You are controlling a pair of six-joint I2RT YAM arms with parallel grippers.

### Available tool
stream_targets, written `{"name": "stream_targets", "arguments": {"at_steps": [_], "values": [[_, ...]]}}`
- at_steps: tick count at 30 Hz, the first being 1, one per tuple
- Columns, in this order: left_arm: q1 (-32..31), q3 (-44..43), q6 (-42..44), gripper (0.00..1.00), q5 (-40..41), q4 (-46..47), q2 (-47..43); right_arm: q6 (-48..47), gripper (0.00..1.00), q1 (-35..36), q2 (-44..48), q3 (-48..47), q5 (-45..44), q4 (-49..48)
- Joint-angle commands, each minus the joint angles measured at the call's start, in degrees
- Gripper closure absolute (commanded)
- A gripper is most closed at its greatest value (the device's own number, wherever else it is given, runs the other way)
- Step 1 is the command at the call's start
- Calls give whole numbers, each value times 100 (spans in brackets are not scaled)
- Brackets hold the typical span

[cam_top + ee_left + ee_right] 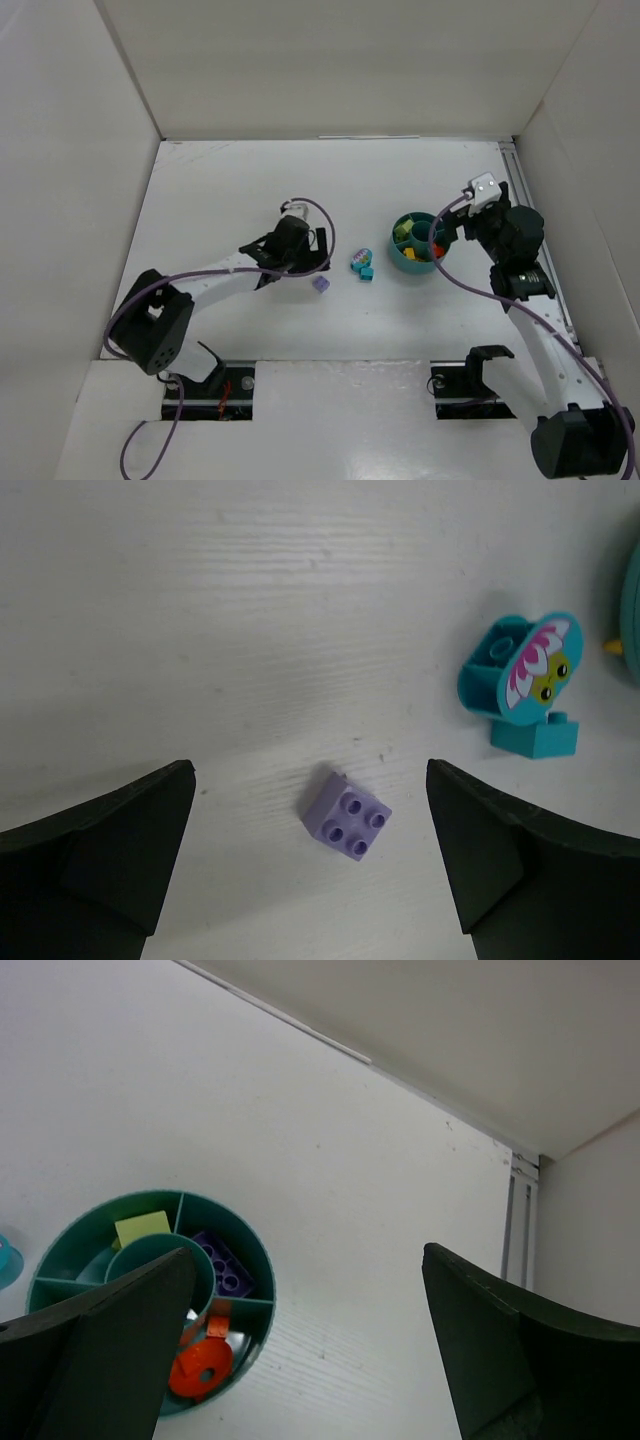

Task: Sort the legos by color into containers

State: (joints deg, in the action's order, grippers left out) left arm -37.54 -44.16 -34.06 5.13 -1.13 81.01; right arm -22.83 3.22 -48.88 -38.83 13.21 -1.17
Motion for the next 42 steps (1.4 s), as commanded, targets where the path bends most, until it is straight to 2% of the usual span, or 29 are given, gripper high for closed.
{"name": "stream_targets", "arguments": {"at_steps": [1,2,4,7,8,12,16,20,21,22,24,29,30,32,36,37,42], "values": [[-324,-128,1074,2,-397,533,265,34,0,-94,238,-28,-477,616],[-324,-67,1269,2,-816,665,318,33,0,-94,308,-28,-478,670],[-324,13,1533,2,-1100,956,476,33,0,-94,309,-28,-478,732],[-430,13,1728,4,-1207,1035,538,-29,0,-94,362,-81,-478,872],[-491,65,1797,4,-1155,1035,599,-29,0,-94,362,-81,-478,873],[-701,4,1860,14,-909,808,837,-81,0,-94,309,-134,-478,978],[-1115,-49,1807,20,-110,430,1074,-134,0,-94,309,-186,-530,1030],[-1177,-101,1605,33,67,297,1206,-134,0,-94,309,-186,-530,1031],[-1229,-154,1605,37,68,219,1206,-134,0,-94,309,-186,-530,1031],[-1229,-154,1544,47,68,148,1206,-134,0,-94,309,-186,-530,1031],[-1300,-154,1482,53,243,69,1206,-134,0,-94,361,-186,-530,1031],[-1484,-207,1332,53,463,-230,1154,-134,0,-94,362,-186,-478,1031],[-1484,-207,1271,47,533,-309,1101,-134,0,-94,362,-186,-478,1031],[-1484,-207,1218,43,533,-362,1101,-134,0,-94,362,-186,-425,1031],[-1590,-93,893,41,533,-485,1048,-134,0,-94,362,-186,-373,1031],[-1590,-93,893,43,533,-485,1048,-134,0,-94,362,-186,-372,1031],[-1703,-92,840,65,463,-432,1048,-134,0,-94,362,-186,-372,1031]]}}
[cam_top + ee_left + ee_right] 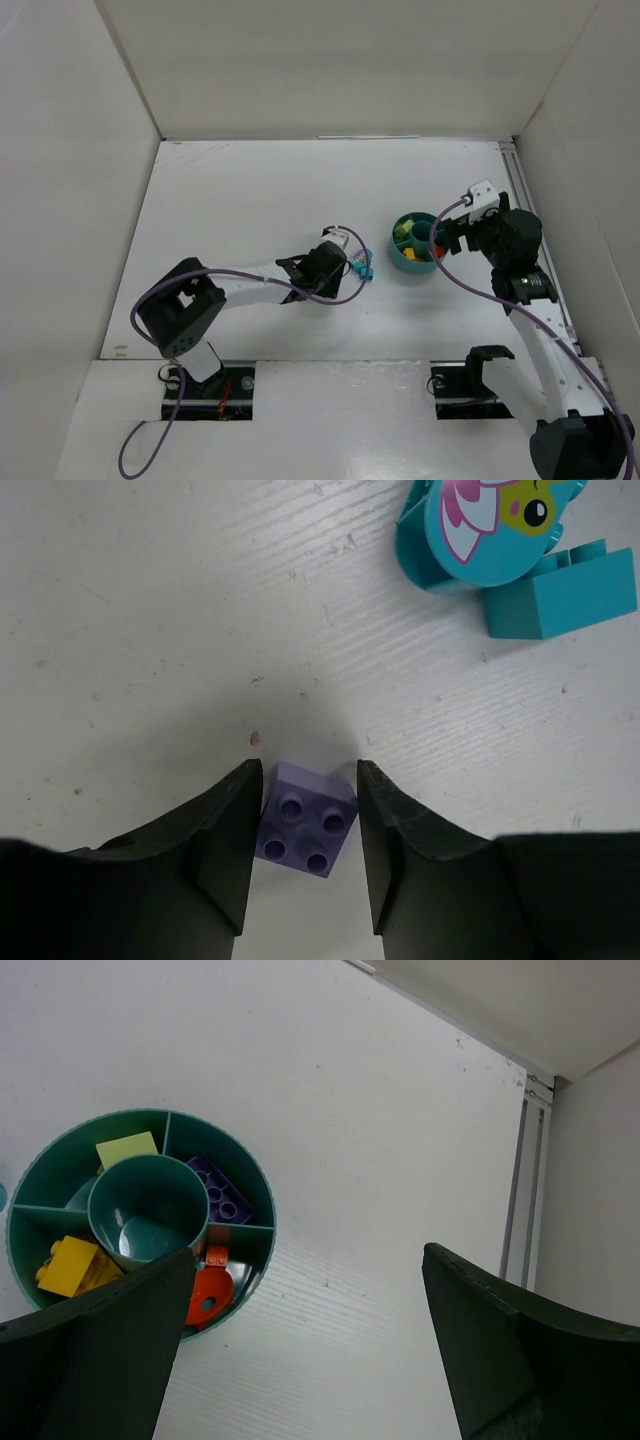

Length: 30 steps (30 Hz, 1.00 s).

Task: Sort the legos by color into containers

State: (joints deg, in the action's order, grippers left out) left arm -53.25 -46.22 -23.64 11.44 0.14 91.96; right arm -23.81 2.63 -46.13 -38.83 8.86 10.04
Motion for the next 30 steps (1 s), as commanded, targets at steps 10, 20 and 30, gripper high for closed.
{"name": "stream_targets", "arguments": {"at_steps": [10,20,30], "values": [[-352,-36,-457,83,77,-858,-512,-36,0,-35,324,-81,63,24],[-405,-1590,122,83,446,-911,-417,614,0,-35,763,-274,-1471,787],[-229,-5253,1343,83,87,-1165,1735,1678,0,-88,1518,-520,-3698,1975]]}}
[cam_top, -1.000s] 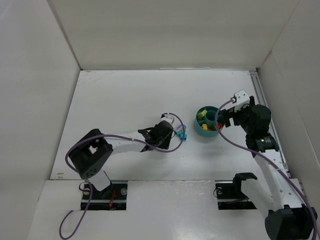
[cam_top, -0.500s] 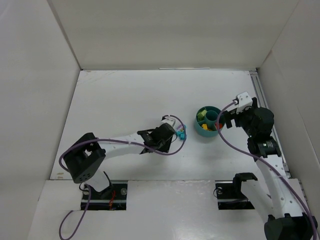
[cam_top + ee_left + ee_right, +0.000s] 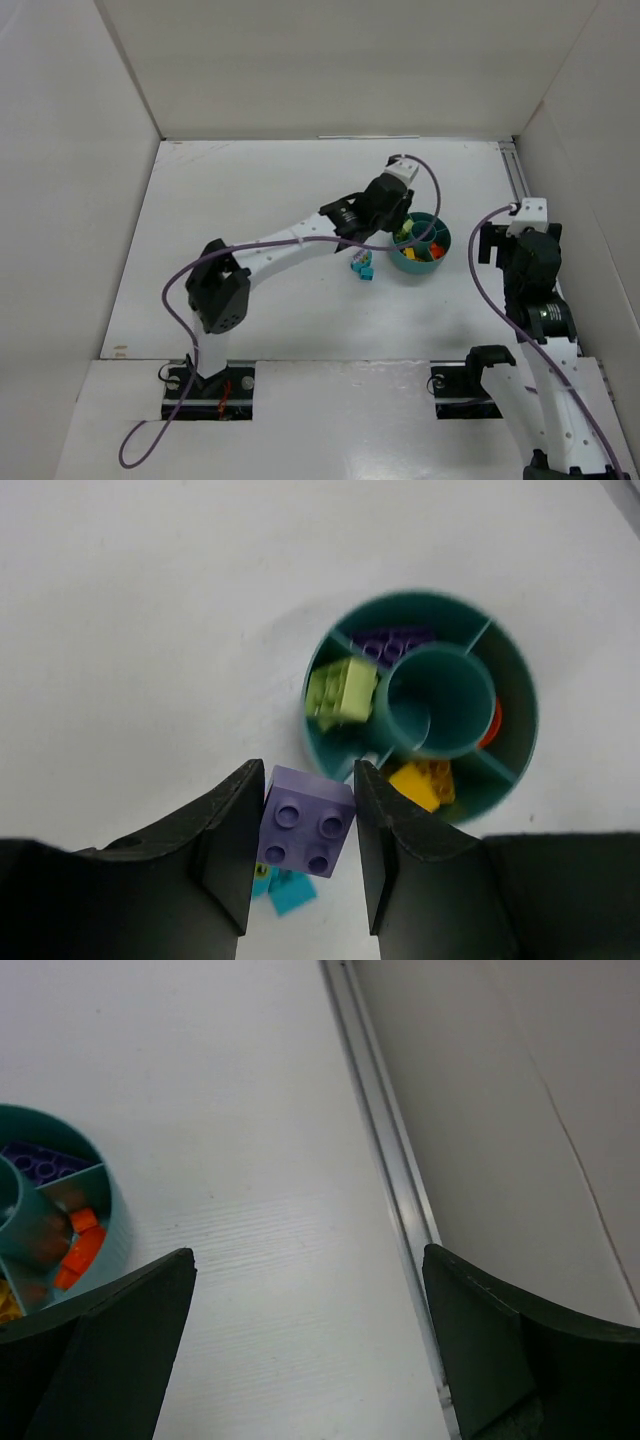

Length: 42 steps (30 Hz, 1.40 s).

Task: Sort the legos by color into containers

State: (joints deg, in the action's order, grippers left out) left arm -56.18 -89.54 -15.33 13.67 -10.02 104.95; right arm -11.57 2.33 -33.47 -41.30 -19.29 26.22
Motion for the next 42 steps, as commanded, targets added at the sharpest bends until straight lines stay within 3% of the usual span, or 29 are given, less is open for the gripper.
{"name": "stream_targets", "arguments": {"at_steps": [1,2,6,15,21,31,42], "values": [[64,-1247,583,83,-241,-219,839,515,0,-57,323,-273,-1014,358],[64,-1877,645,83,-320,-315,1035,516,0,-57,402,-273,-1068,462],[116,-2882,760,83,-663,-238,1695,516,0,-57,649,-273,-1244,586],[116,-3122,707,78,-1358,1184,2257,463,0,-57,649,-273,-990,525],[116,-3526,593,76,-1621,1336,2803,358,0,-57,596,-273,-936,472],[116,-2851,672,76,-1622,1477,2707,252,0,-57,544,-151,-884,287],[116,-2271,672,65,-1674,1573,2417,252,0,-57,596,-150,-884,226]]}}
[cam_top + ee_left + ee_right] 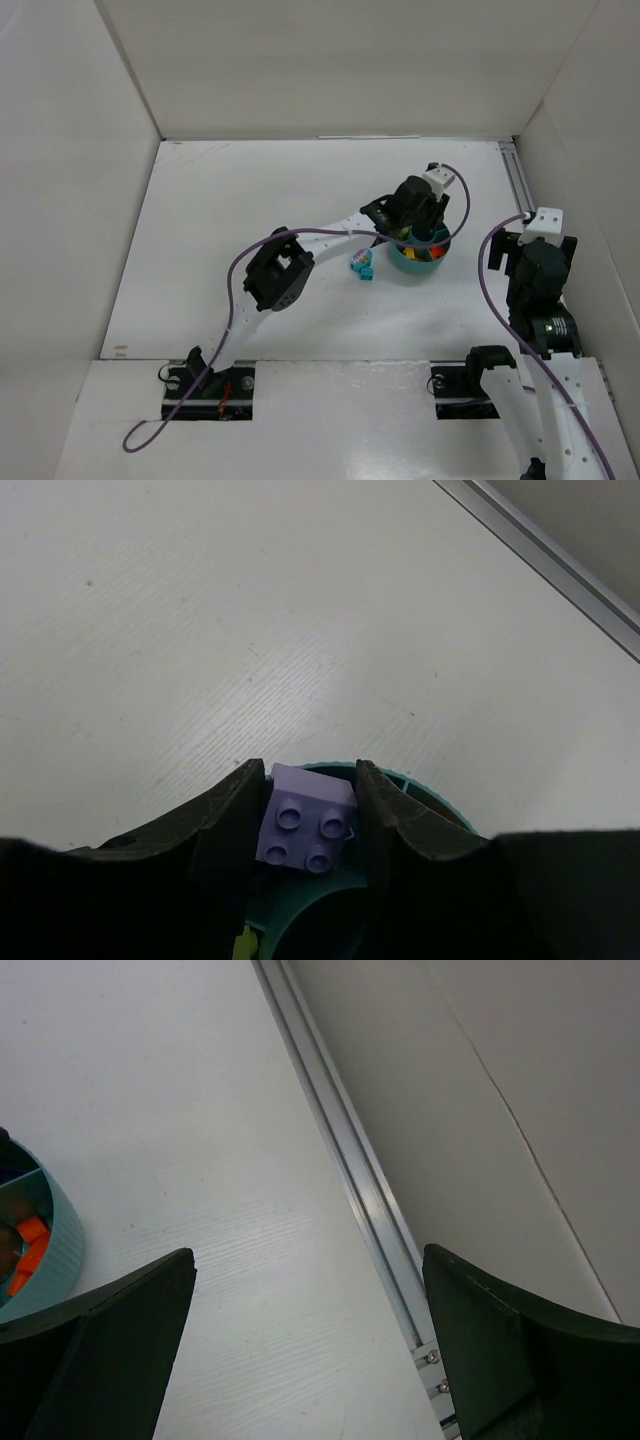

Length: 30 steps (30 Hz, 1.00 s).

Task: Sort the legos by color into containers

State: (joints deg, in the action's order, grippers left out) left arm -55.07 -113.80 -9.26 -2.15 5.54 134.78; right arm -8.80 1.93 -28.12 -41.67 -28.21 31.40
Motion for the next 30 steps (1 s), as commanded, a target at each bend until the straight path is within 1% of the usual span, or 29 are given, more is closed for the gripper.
{"name": "stream_targets", "arguments": {"at_steps": [1,3,4,7,8,11,13,14,16,17,18,19,21,22,23,24,25,26,27,28,29,30], "values": [[5,156,64,62,-92,78,-567,-26,0,-18,61,-113,8,-292],[5,209,64,58,-92,140,-672,-26,0,-18,114,-113,8,-292],[5,209,64,52,-145,140,-672,-26,0,-18,114,-113,8,-292],[5,261,64,44,-206,140,-777,-26,0,-18,114,-113,8,-292],[5,262,64,43,-207,140,-830,-26,0,-18,114,-113,60,-292],[5,314,64,44,-259,201,-901,-78,0,-18,114,-113,183,-292],[5,314,117,39,-259,202,-1085,-209,0,-18,114,-113,315,-353],[5,314,117,33,-259,202,-1155,-262,0,-18,114,-113,490,-354],[5,401,179,15,-146,202,-1462,-394,0,-18,43,-253,684,-354],[5,481,179,1,-75,202,-1603,-490,0,-18,-18,-254,754,-354],[5,586,248,1,-14,254,-1743,-596,0,-18,-88,-332,990,-354],[5,726,249,1,-13,307,-2101,-727,0,-18,-88,-333,1167,-354],[66,1340,162,1,214,456,-2525,-1202,0,-18,-150,-447,1693,-485],[153,1569,91,1,276,509,-2962,-1316,0,-18,-211,-447,2287,-564],[215,2032,-14,1,277,562,-3184,-1405,0,-18,-264,-499,2580,-565],[390,2255,-137,1,381,562,-3412,-1614,0,-18,-395,-500,2897,-634],[496,2474,-277,1,452,475,-3615,-1712,0,-18,-474,-500,3491,-635],[610,2912,-592,1,566,274,-4017,-1765,0,-18,-554,-500,3732,-635],[820,3142,-786,1,697,133,-4221,-1931,0,61,-728,-561,3952,-635],[935,3388,-962,1,1073,-25,-4406,-1933,0,140,-808,-561,4059,-635],[1015,3660,-1103,1,1242,-262,-4590,-1933,0,271,-888,-561,3964,-635],[1172,4263,-1374,1,1400,-334,-4975,-1933,0,673,-958,-622,3868,-635]]}}
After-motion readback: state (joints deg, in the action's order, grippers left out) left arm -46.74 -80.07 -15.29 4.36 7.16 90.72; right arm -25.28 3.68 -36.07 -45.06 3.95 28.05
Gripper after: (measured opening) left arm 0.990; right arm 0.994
